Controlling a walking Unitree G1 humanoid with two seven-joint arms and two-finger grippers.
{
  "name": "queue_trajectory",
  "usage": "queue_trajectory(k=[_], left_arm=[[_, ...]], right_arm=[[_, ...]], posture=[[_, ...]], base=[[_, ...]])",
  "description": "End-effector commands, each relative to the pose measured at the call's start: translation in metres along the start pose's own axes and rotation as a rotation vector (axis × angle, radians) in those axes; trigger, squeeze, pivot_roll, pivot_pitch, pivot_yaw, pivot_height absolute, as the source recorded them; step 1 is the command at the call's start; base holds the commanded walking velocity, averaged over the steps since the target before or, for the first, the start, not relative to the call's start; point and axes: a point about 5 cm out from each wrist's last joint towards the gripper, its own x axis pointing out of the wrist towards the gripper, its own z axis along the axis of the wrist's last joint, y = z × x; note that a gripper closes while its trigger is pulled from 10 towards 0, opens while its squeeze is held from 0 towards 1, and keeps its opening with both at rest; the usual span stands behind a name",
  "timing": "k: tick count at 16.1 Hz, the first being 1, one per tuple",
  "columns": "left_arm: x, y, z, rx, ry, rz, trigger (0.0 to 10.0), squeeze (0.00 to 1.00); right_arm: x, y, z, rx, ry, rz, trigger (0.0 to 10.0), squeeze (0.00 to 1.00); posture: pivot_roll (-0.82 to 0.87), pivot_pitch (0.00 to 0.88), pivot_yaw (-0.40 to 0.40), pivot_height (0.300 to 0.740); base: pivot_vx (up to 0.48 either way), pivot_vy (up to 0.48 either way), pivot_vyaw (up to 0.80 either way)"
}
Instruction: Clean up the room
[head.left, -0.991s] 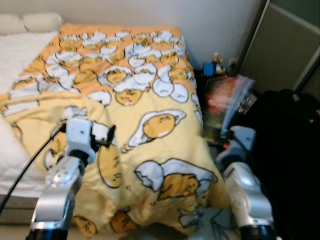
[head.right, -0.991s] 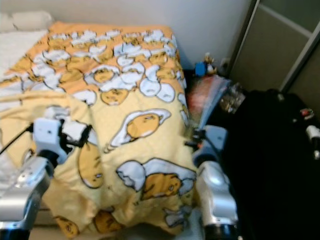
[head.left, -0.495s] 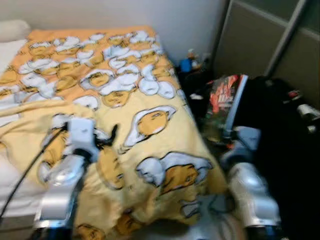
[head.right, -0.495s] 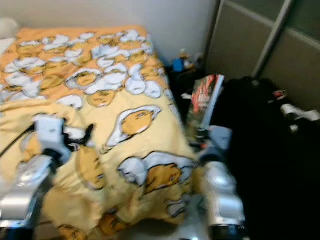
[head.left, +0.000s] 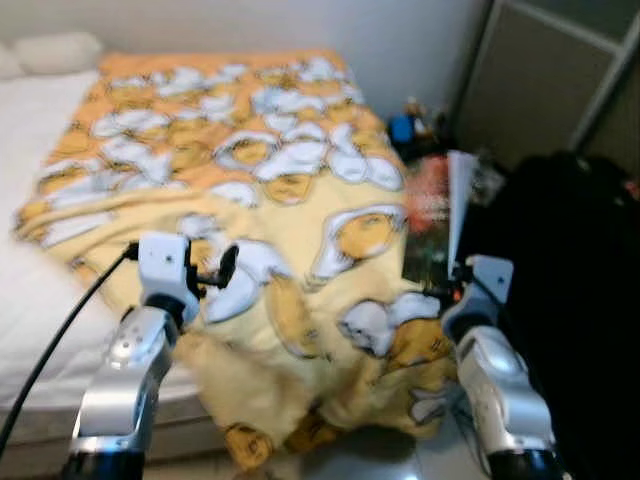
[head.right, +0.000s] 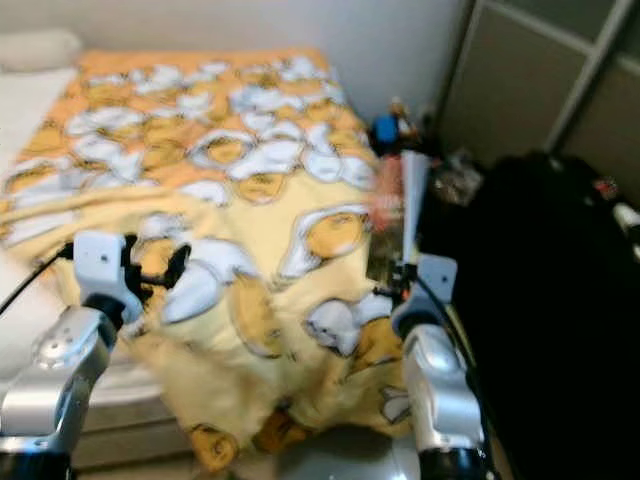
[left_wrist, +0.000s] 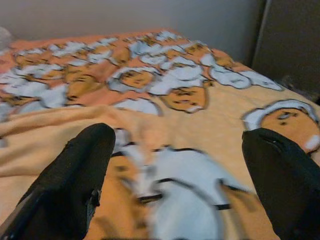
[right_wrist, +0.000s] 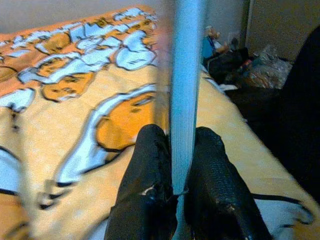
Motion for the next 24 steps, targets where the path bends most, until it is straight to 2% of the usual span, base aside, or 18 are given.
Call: queue_trajectory(k=[1,2,5,9,16,17,24], left_arm=[[-0.001,0.005,0.002,-0.001,0.001,0.032,10.0,0.00],[-0.001,0.007,0.002,-0.019,0.001,0.043,10.0,0.00],[-0.001,0.008,-0.002,0.000,0.015,0.046,10.0,0.00],[-0.002,0.006,-0.004,-0.002,0.023,0.041,10.0,0.00],[-0.001,0.017,0.006,0.013,-0.011,0.065,10.0,0.00],[0.003,0.017,0.010,0.021,-0.018,0.067,10.0,0.00],[0.008,0.021,0.016,0.034,-0.030,0.064,10.0,0.00]], right_arm=[[0.006,0.004,0.012,0.041,-0.049,-0.004,10.0,0.00],[0.007,0.004,0.011,0.037,-0.041,-0.007,10.0,0.00],[0.005,0.013,0.016,-0.008,-0.070,0.041,10.0,0.00],[0.003,0.006,0.019,0.010,-0.089,0.019,10.0,0.00],[0.003,0.013,0.020,0.012,-0.102,0.025,10.0,0.00],[0.005,0.013,0.021,0.014,-0.102,0.025,10.0,0.00],[0.010,0.019,0.021,0.011,-0.103,0.038,10.0,0.00]], posture=[[0.11,0.000,-0.001,0.740],[0.11,0.000,-0.001,0.740],[0.10,0.000,-0.002,0.740],[0.09,0.000,0.012,0.740],[0.10,0.000,0.018,0.740],[0.11,0.000,0.019,0.740],[0.11,0.000,0.029,0.740]], base=[[0.000,0.480,0.00],[0.000,0.480,0.00],[0.000,0.480,0.00],[0.000,0.480,0.00],[0.000,0.480,0.00],[0.000,0.480,0.00],[0.000,0.480,0.00]])
